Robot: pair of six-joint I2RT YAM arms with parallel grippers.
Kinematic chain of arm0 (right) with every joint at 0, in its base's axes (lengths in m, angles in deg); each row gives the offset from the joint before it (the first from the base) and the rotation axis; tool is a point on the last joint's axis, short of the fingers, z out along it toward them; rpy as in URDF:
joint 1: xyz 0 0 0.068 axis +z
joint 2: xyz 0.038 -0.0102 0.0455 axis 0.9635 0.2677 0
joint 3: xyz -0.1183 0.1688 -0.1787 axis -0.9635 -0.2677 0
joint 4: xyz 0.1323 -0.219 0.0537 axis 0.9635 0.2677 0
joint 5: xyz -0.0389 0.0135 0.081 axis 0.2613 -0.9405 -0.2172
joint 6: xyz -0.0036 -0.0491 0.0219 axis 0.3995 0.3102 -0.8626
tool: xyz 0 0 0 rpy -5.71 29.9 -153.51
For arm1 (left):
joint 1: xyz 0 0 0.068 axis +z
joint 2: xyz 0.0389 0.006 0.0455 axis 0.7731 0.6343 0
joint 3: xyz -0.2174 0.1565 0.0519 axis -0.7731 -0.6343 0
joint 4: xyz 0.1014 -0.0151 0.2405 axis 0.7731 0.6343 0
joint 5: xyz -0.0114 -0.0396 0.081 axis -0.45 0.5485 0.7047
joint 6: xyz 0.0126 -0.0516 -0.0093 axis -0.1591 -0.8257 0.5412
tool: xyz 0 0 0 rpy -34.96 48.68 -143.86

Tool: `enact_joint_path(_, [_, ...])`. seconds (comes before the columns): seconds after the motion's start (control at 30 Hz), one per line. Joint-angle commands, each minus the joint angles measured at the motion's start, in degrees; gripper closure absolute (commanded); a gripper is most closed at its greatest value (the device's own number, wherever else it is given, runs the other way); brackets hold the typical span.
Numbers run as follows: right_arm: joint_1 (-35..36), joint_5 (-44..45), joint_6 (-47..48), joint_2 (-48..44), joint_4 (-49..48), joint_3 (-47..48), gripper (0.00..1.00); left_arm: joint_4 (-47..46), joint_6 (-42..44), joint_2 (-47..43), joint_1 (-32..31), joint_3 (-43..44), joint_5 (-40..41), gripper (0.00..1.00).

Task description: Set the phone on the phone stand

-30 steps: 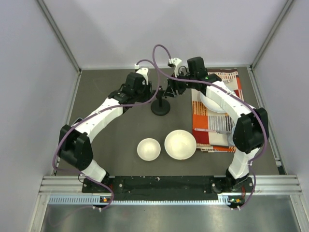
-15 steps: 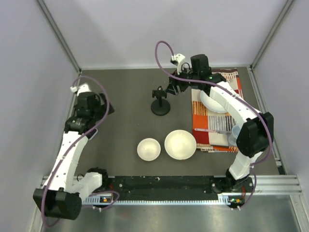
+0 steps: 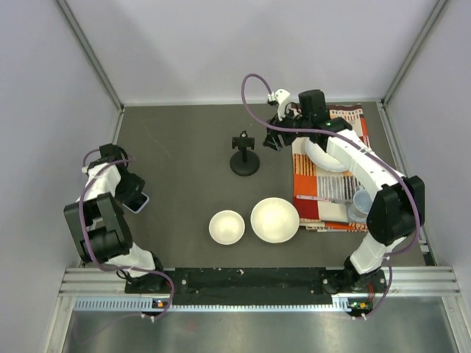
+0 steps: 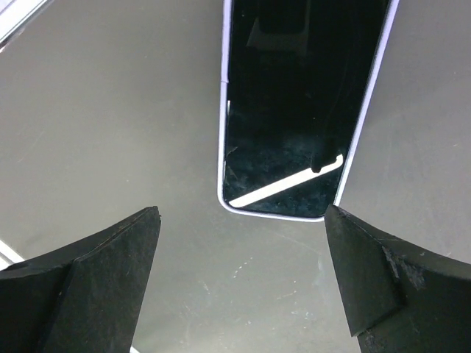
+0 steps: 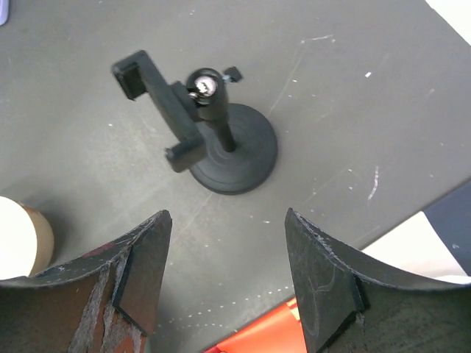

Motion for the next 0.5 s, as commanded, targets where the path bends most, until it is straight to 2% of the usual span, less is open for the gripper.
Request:
enact_joint_path(0.0, [-3.39, -2.46, 1.91, -1.99, -1.39, -0.33, 0.37, -4.91, 3.78, 1.19, 0.99, 3.61, -2.23, 0.01])
enact_joint_path(0.27, [-5.24, -4.66, 1.82, -0.06, -1.39, -0.24, 0.37, -2.10, 4.83, 11.99, 3.02, 10.47, -3.64, 0.01])
enact_joint_path(0.47, [-5.33, -7.91, 1.56, 0.65, -1.48, 0.55, 0.37, -4.38, 6.68, 13.93, 3.37, 11.44, -8.03, 0.01])
